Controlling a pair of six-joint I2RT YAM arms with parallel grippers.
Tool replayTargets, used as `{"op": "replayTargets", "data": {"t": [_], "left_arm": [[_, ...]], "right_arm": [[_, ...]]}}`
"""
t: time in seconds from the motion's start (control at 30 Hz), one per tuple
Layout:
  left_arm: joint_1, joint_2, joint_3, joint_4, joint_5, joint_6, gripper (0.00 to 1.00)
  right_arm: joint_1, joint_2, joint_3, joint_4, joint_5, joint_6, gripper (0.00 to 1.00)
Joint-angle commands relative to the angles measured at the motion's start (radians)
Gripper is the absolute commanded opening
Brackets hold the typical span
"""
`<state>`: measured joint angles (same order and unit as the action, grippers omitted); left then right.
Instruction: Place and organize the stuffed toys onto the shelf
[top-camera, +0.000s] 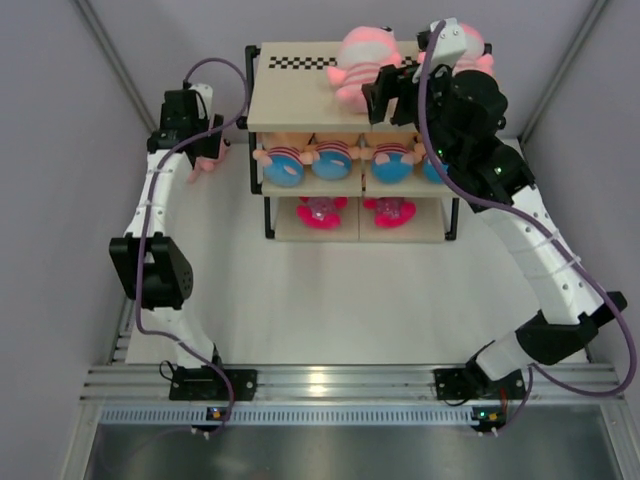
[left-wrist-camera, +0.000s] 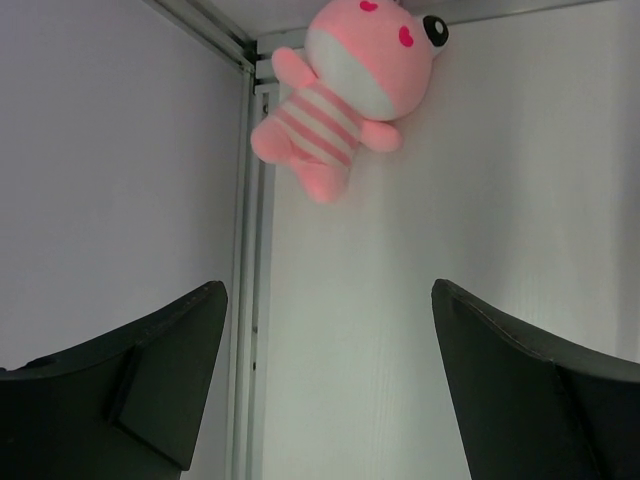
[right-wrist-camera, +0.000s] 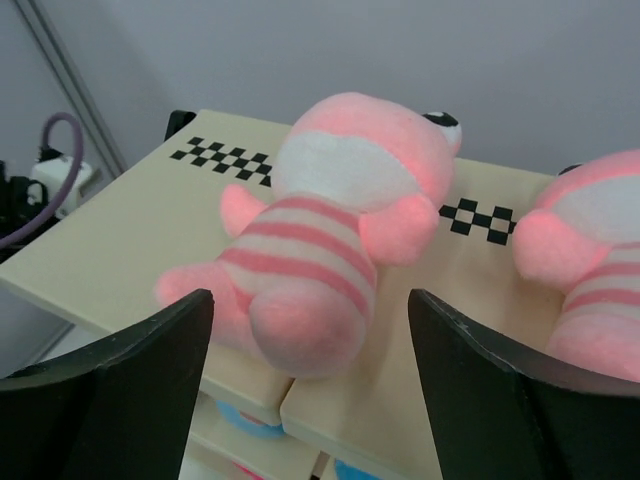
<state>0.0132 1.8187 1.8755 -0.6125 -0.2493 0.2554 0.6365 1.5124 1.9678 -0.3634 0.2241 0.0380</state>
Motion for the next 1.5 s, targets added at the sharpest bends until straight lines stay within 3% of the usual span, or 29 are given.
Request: {"op": "replayTargets", "data": {"t": [0.0,0.47,0.97,1.03,1.1,1.17,1.27,1.4,1.47], "left_arm": [[0.008,0.103,0.053,0.048,-0.056,-0.005,0.89],[0.011,0.628,0.505,0.069,-0.246,0.007,0.92],[0.077,0.85,0.591,0.183,-0.162,0.061,0.92],[0.076,0.861,0.594,0.198,-0.166,0.079,0.81],[0.077,0.867,0.594,0.207,-0.174,0.093,0.59],[0.08,0.864,0.593,0.212,-0.179,0.1,0.45],[0.087,0.852,0.579,0.241,-0.189,0.128,0.0],[0.1,0.794,0.51,0.244,-0.174,0.127,0.0],[0.1,0.685,0.43,0.244,-0.127,0.072,0.0]], "right_arm": [[0.005,-0.093,0.002,0.05,-0.039,-0.029,0.79],[0.032,-0.326,-0.262,0.072,-0.005,-0.174,0.82],[0.037,-0.363,-0.373,0.106,-0.003,-0.234,0.83],[0.037,-0.363,-0.372,0.104,-0.009,-0.237,0.83],[0.04,-0.371,-0.379,0.107,-0.015,-0.239,0.83],[0.043,-0.376,-0.383,0.109,-0.017,-0.239,0.83],[0.045,-0.389,-0.391,0.109,-0.017,-0.244,0.83],[0.045,-0.417,-0.411,0.109,-0.017,-0.244,0.83],[0.045,-0.428,-0.417,0.106,-0.009,-0.24,0.83]]}}
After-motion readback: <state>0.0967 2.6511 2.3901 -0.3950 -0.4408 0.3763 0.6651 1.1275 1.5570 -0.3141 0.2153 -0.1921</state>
